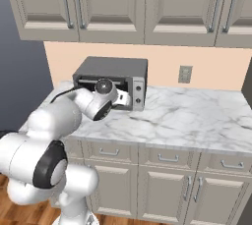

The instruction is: Place the beer and liquor on the top shelf of the fridge to keep them out of children's reach, and place the lime on lower shelves for easy access.

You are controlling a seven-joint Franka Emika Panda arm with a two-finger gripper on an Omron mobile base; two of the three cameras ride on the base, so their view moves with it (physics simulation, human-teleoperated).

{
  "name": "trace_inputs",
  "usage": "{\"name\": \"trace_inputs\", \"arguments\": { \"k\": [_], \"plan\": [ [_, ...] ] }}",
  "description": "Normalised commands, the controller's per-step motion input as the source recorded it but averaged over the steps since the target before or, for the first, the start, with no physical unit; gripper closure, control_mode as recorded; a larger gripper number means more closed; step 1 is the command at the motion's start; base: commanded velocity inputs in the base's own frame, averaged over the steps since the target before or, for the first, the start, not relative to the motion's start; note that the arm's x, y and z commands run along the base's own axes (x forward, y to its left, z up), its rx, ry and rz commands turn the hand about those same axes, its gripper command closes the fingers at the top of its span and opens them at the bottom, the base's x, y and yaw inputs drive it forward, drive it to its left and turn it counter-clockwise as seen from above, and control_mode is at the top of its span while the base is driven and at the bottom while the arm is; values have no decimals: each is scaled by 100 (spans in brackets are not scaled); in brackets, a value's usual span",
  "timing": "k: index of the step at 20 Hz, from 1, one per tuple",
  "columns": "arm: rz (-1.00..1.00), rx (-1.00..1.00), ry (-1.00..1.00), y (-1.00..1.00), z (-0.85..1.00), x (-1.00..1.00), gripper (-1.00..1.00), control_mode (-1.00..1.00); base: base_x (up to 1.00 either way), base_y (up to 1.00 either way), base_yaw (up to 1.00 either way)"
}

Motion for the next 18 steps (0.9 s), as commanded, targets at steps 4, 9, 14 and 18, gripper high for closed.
{"name": "trace_inputs", "arguments": {
  "k": [4, 9, 14, 18],
  "plan": [
    [4, 0, 0, 0, 100, -76, 100, -100, 0, 0, 0],
    [4, -2, 0, 6, 89, -71, 100, -100, 0, 0, 0],
    [1, -9, 0, 10, 43, -68, 100, -100, 0, 0, 0],
    [1, -9, 0, 11, 11, -75, 100, -100, 0, 0, 0]
  ]
}}
